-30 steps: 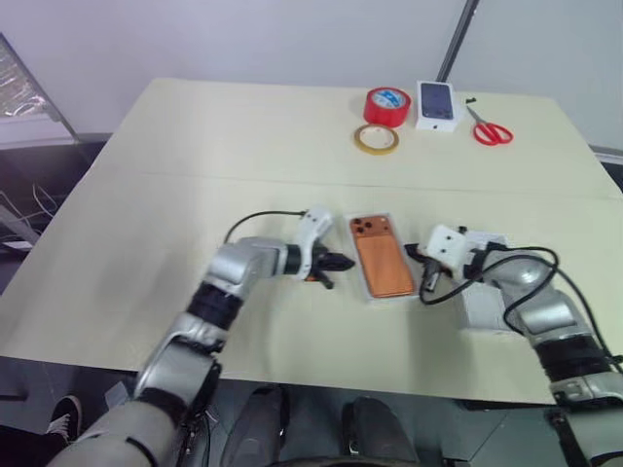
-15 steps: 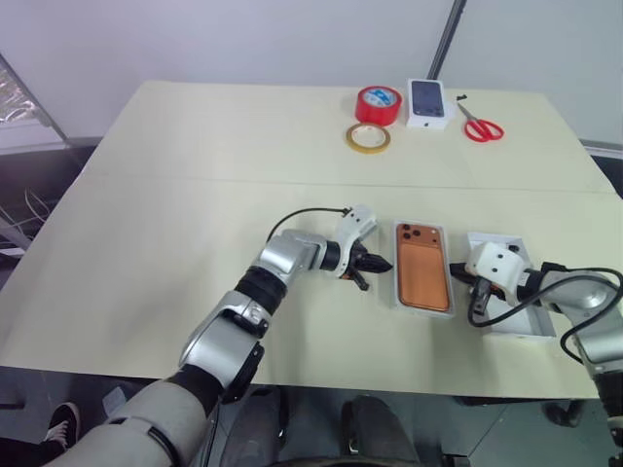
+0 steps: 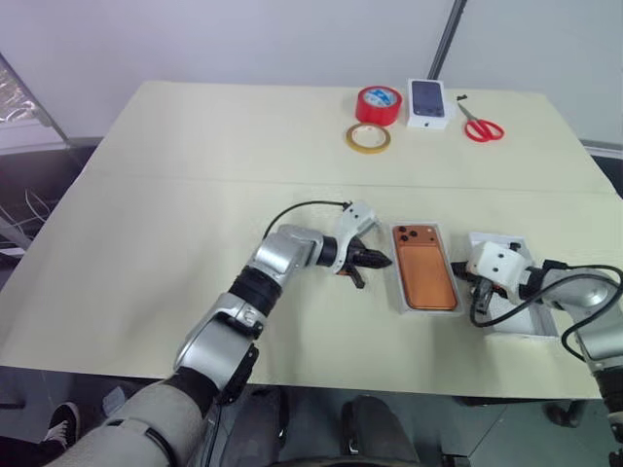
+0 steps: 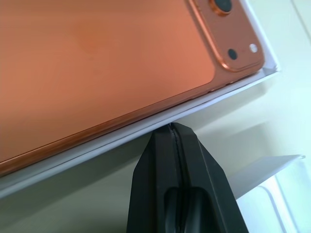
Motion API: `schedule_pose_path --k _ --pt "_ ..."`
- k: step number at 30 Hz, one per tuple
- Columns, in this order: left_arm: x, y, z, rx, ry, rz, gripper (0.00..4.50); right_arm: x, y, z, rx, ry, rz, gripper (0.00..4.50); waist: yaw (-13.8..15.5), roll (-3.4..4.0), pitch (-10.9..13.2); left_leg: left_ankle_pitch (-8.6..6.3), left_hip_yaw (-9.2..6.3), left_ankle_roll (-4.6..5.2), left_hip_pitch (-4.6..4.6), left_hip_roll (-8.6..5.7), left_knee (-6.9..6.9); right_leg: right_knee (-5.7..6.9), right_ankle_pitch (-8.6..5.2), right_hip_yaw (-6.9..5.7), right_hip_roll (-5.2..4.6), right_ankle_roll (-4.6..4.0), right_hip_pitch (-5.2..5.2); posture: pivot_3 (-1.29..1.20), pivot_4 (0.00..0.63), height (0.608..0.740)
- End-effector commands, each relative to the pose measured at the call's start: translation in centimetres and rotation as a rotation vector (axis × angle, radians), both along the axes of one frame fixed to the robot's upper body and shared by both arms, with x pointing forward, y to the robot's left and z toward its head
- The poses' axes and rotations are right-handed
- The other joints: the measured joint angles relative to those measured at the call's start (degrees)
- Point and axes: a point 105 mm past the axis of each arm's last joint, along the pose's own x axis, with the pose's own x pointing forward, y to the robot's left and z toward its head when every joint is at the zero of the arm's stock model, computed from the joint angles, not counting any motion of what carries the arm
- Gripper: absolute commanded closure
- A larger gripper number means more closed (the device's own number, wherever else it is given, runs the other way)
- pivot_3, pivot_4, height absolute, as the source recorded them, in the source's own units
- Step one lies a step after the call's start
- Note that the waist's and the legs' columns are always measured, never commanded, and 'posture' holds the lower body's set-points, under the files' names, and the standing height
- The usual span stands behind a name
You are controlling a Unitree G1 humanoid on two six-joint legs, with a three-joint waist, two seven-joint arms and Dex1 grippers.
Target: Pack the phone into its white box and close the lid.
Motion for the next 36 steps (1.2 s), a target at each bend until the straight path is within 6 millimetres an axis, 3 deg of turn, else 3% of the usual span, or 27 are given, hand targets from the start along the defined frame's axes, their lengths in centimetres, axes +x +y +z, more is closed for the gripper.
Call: schedule_pose_path --k 1,5,8,10,15,19,21,27,31,36 --pt "0.9 1.1 2.0 -0.064 -0.062 0.044 4.47 -0.6 -1.2 0.8 -0.011 0.001 -0.017 4.5 0.05 0.0 0.0 0.0 0.0 0.0 0.0 0.0 0.0 0.0 0.0 0.0 0.0 0.0 0.0 0.0 0.15 0.74" --pt "1.3 3.0 3.5 -0.128 -0.116 0.091 4.47 -0.6 -2.5 1.6 -0.032 -0.036 -0.048 4.5 0.04 0.01 0.0 0.0 -0.01 0.0 0.0 0.0 0.0 0.0 0.0 0.0 -0.02 0.0 0.01 0.0 0.15 0.74" --pt "1.6 5.5 3.4 -0.126 -0.13 0.144 4.47 -1.2 -3.5 2.3 -0.016 -0.036 -0.061 4.5 0.03 0.02 -0.01 0.0 -0.01 0.0 0.0 0.0 0.0 0.0 0.0 0.0 -0.03 0.0 0.01 0.0 0.15 0.74" --pt "1.1 7.2 3.1 -0.117 -0.122 0.151 4.47 -1.9 -4.0 3.0 0.12 0.029 -0.108 4.5 0.0 0.03 -0.02 0.0 -0.01 0.0 0.01 0.0 -0.01 0.0 0.0 0.01 -0.03 0.0 0.01 0.0 0.15 0.74" --pt "0.0 10.3 4.5 -0.149 -0.207 0.155 2.21 -1.2 -2.1 5.1 0.26 -0.059 -0.129 2.23 -0.26 0.04 -0.01 0.0 -0.01 -0.01 0.03 0.08 0.0 0.01 0.01 0.02 -0.06 -0.02 0.03 0.0 0.15 0.74" --pt "-1.4 13.9 5.8 -0.155 -0.355 0.118 0.08 -1.2 -1.4 4.9 0.358 -0.079 -0.235 0.03 -0.14 0.07 -0.03 0.0 -0.05 -0.02 0.03 0.11 -0.06 0.0 0.01 0.02 -0.07 -0.03 0.01 0.0 0.15 0.74" --pt "-2.0 14.7 6.2 -0.135 -0.453 0.1 0.02 -1.2 -1.7 4.4 0.361 -0.076 -0.309 0.0 -0.04 0.08 -0.04 0.0 -0.05 -0.03 0.02 0.11 -0.08 -0.03 0.0 0.02 -0.1 -0.03 0.0 0.0 0.15 0.74" --pt "-3.2 17.5 6.5 -0.155 -0.487 0.098 0.02 -3.4 -4.1 3.0 0.284 -0.038 -0.5 0.0 0.27 0.09 -0.04 -0.02 -0.04 0.0 -0.02 0.0 -0.06 -0.07 0.0 -0.01 -0.3 -0.05 0.03 0.0 0.15 0.74" --pt "-4.5 17.8 6.4 -0.153 -0.526 0.03 0.02 -5.0 -4.6 2.7 0.291 0.045 -0.575 0.0 -0.13 0.17 -0.07 -0.04 -0.02 0.02 0.0 0.02 -0.16 -0.08 0.0 0.01 -0.29 -0.06 -0.02 0.0 0.15 0.74" --pt "-5.5 17.7 5.0 -0.081 -0.566 -0.087 0.02 -5.0 -2.6 2.4 0.396 0.248 -0.657 0.0 -0.51 0.22 -0.09 -0.04 -0.02 0.03 0.04 0.09 -0.16 -0.06 0.02 0.01 -0.25 -0.1 -0.01 0.0 0.15 0.74"
